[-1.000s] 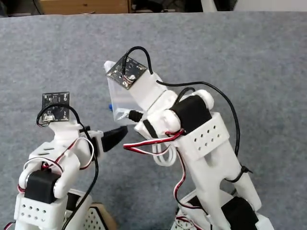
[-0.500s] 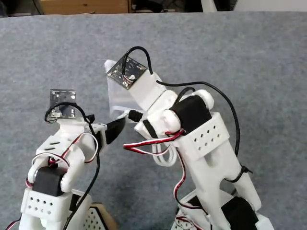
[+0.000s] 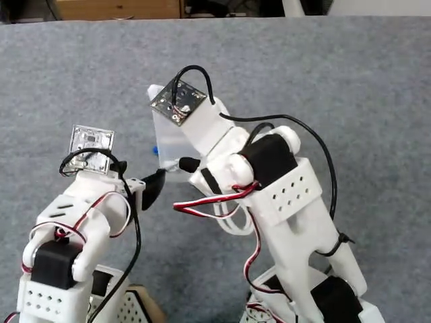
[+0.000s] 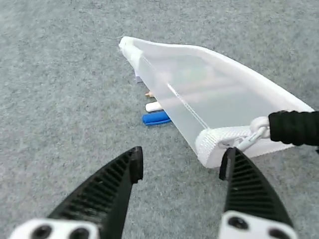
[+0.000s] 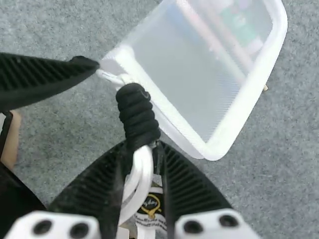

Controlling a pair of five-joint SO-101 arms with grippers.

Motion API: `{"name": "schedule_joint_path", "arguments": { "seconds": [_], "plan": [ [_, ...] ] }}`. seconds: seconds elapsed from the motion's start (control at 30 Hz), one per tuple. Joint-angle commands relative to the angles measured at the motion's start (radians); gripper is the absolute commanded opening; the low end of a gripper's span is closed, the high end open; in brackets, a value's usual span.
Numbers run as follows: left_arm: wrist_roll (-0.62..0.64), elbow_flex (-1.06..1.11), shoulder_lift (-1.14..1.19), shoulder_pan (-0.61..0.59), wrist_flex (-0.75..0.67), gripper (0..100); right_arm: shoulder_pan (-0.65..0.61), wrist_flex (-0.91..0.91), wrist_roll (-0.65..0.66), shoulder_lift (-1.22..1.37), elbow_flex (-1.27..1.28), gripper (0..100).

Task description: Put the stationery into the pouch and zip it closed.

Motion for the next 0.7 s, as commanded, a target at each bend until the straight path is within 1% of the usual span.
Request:
{"name": "schedule_joint_path", "arguments": {
  "seconds": [0.0, 0.23, 0.53, 0.67],
  "plan": [
    [-0.009, -0.035, -0.006, 0.004, 0.015, 29, -0.015, 0.006, -0.009, -0.002, -0.045, 1.2],
    [-0.009, 0.076, -0.006, 0.010, 0.003, 29, -0.015, 0.006, -0.009, -0.007, -0.050, 1.2],
    [-0.002, 0.159, -0.006, 0.015, -0.115, 29, -0.015, 0.006, -0.009, -0.002, -0.051, 1.2],
    [-0.002, 0.156, -0.006, 0.082, -0.114, 29, -0.015, 0.006, -0.009, -0.002, -0.051, 1.2]
  ]
}}
